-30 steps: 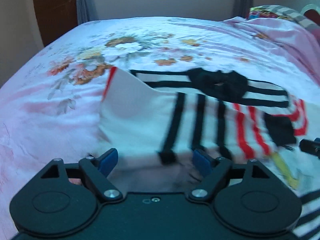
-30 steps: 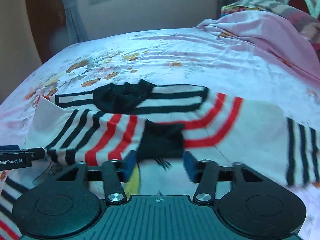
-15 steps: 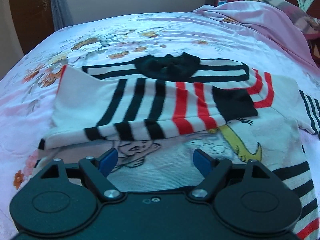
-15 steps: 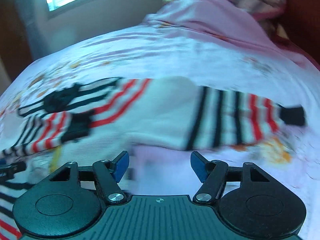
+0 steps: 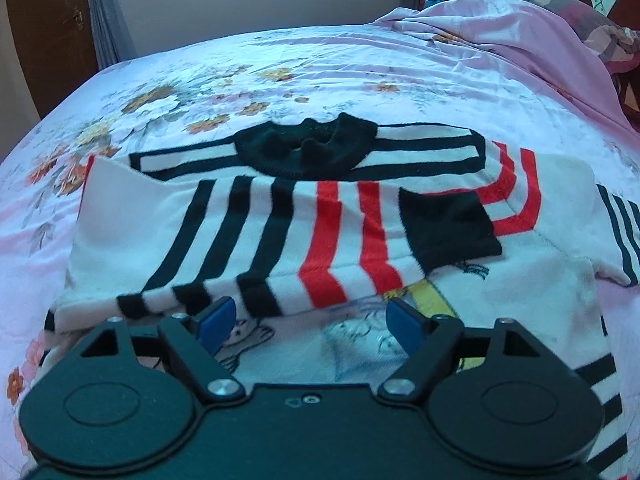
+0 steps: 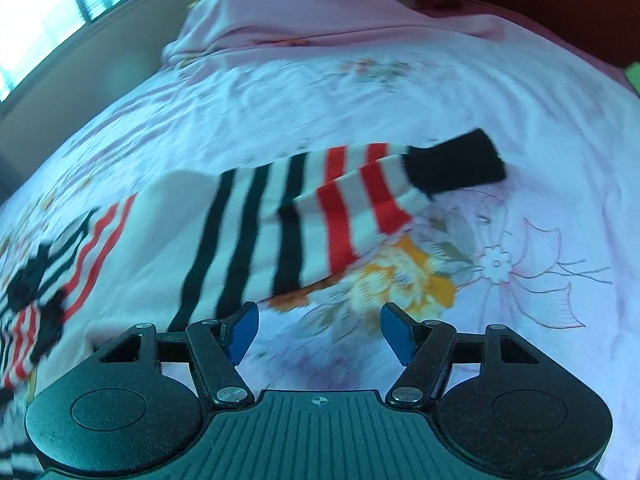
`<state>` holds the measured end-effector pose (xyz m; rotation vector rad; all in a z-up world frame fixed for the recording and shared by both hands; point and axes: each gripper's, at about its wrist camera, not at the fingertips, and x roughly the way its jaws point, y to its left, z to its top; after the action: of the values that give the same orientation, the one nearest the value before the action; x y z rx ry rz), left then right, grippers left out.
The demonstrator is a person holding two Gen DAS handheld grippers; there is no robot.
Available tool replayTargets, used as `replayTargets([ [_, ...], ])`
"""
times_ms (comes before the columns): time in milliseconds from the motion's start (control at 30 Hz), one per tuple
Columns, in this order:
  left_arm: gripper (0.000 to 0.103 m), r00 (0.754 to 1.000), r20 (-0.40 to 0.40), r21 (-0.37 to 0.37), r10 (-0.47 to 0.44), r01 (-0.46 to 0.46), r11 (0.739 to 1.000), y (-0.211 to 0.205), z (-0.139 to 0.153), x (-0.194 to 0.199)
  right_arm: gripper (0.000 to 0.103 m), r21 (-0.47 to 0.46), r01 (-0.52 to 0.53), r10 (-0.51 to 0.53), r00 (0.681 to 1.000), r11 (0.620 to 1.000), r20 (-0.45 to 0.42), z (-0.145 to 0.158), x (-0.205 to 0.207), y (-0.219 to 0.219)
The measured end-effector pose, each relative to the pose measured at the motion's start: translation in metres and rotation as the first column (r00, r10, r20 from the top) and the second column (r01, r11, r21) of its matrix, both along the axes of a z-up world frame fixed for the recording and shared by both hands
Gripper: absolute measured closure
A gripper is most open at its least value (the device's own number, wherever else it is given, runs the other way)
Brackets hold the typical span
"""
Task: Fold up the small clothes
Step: 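Grasp the cuff with the right gripper and fold the sleeve across the chest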
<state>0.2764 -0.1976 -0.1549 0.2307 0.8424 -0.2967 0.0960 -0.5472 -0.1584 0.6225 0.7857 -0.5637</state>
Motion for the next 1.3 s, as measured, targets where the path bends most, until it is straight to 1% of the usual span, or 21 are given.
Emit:
replayTargets([
  [67, 0.023, 1.000, 0.003, 0.006, -0.008, 0.008, 1.000, -0.006, -0.001, 0.002, 0.035, 0.032, 0.033, -0.033, 0.999, 0.999, 0.021, -0.002, -0.003, -0.011],
  [300, 0.023, 1.000, 0.004, 0.019, -0.004, 0.004, 1.000, -0.013, -0.005, 0.007, 0.037, 0.080, 0.150, -0.155, 0.986, 0.986, 0.066, -0.007, -0.007, -0.045],
  [333, 0.023, 1.000, 0.001, 0.020, -0.001, 0.001, 1.000, -0.012, -0.006, 0.008, 0.043, 0.092, 0.178, -0.185, 0.980, 0.980, 0.073, -0.008, -0.008, -0.051],
  [433, 0.023, 1.000, -0.016, 0.021, 0.001, -0.001, 1.000, -0.010, -0.009, 0.008, 0.045, 0.149, 0.255, -0.273, 0.955, 0.955, 0.114, -0.015, -0.010, -0.072],
  [500, 0.023, 1.000, -0.014, 0.036, -0.010, 0.010, 0.999, -0.010, -0.012, 0.005, 0.048, 0.160, 0.300, -0.321, 0.939, 0.940, 0.125, -0.017, -0.011, -0.082],
  [567, 0.022, 1.000, -0.014, 0.042, -0.014, 0.015, 0.999, -0.009, -0.014, 0.004, 0.050, 0.207, 0.331, -0.364, 0.919, 0.921, 0.150, -0.020, -0.014, -0.093],
  [600, 0.021, 1.000, -0.014, 0.043, -0.012, 0.013, 0.999, -0.009, -0.015, 0.005, 0.057, 0.221, 0.341, -0.378, 0.912, 0.914, 0.159, -0.021, -0.014, -0.097],
  [633, 0.021, 1.000, -0.015, 0.042, -0.010, 0.010, 0.999, -0.008, -0.016, 0.005, 0.081, 0.226, 0.339, -0.377, 0.913, 0.913, 0.154, -0.022, -0.012, -0.100],
  [667, 0.021, 1.000, -0.017, 0.042, -0.008, 0.009, 0.999, -0.009, -0.016, 0.005, 0.091, 0.238, 0.328, -0.367, 0.919, 0.914, 0.143, -0.023, -0.009, -0.103],
  [733, 0.020, 1.000, -0.015, 0.046, -0.010, 0.011, 0.999, -0.009, -0.016, 0.005, 0.091, 0.270, 0.317, -0.368, 0.915, 0.909, 0.166, -0.022, -0.009, -0.106],
  [767, 0.020, 1.000, -0.013, 0.049, -0.013, 0.014, 0.999, -0.009, -0.017, 0.005, 0.095, 0.272, 0.308, -0.362, 0.915, 0.912, 0.176, -0.020, -0.009, -0.107],
  [867, 0.020, 1.000, -0.010, 0.051, -0.019, 0.020, 0.999, -0.009, -0.016, 0.004, 0.096, 0.256, 0.291, -0.348, 0.912, 0.922, 0.216, -0.011, -0.015, -0.105],
  [900, 0.020, 1.000, -0.011, 0.049, -0.018, 0.018, 0.999, -0.007, -0.016, 0.004, 0.096, 0.228, 0.301, -0.349, 0.913, 0.926, 0.213, -0.007, -0.018, -0.103],
  [933, 0.020, 1.000, -0.013, 0.049, -0.016, 0.017, 0.999, -0.007, -0.015, 0.005, 0.096, 0.210, 0.306, -0.343, 0.923, 0.929, 0.172, -0.009, -0.017, -0.101],
  [967, 0.020, 1.000, -0.013, 0.047, -0.013, 0.014, 0.999, -0.006, -0.014, 0.006, 0.096, 0.219, 0.289, -0.325, 0.934, 0.932, 0.147, -0.013, -0.014, -0.101],
  [1033, 0.021, 1.000, -0.004, 0.045, -0.001, 0.001, 0.999, -0.006, -0.011, 0.008, 0.096, 0.223, 0.268, -0.306, 0.940, 0.937, 0.154, -0.017, -0.012, -0.100],
  [1100, 0.021, 1.000, 0.002, 0.034, 0.010, -0.010, 0.999, -0.007, -0.007, 0.012, 0.094, 0.246, 0.278, -0.325, 0.929, 0.929, 0.178, -0.020, -0.011, -0.103],
  [1200, 0.021, 1.000, 0.012, 0.031, 0.022, -0.022, 0.999, -0.011, -0.004, 0.021, 0.094, 0.261, 0.306, -0.351, 0.924, 0.916, 0.150, -0.028, -0.003, -0.109],
  [1233, 0.021, 0.999, 0.016, 0.029, 0.028, -0.029, 0.999, -0.013, -0.003, 0.025, 0.094, 0.292, 0.320, -0.375, 0.914, 0.901, 0.156, -0.029, -0.004, -0.111],
  [1267, 0.021, 0.999, 0.017, 0.023, 0.036, -0.036, 0.999, -0.014, -0.002, 0.028, 0.094, 0.328, 0.323, -0.395, 0.900, 0.887, 0.182, -0.027, -0.008, -0.112],
  [1300, 0.021, 0.999, 0.014, 0.013, 0.044, -0.044, 0.999, -0.015, -0.002, 0.031, 0.094, 0.347, 0.306, -0.394, 0.892, 0.887, 0.221, -0.025, -0.011, -0.112],
])
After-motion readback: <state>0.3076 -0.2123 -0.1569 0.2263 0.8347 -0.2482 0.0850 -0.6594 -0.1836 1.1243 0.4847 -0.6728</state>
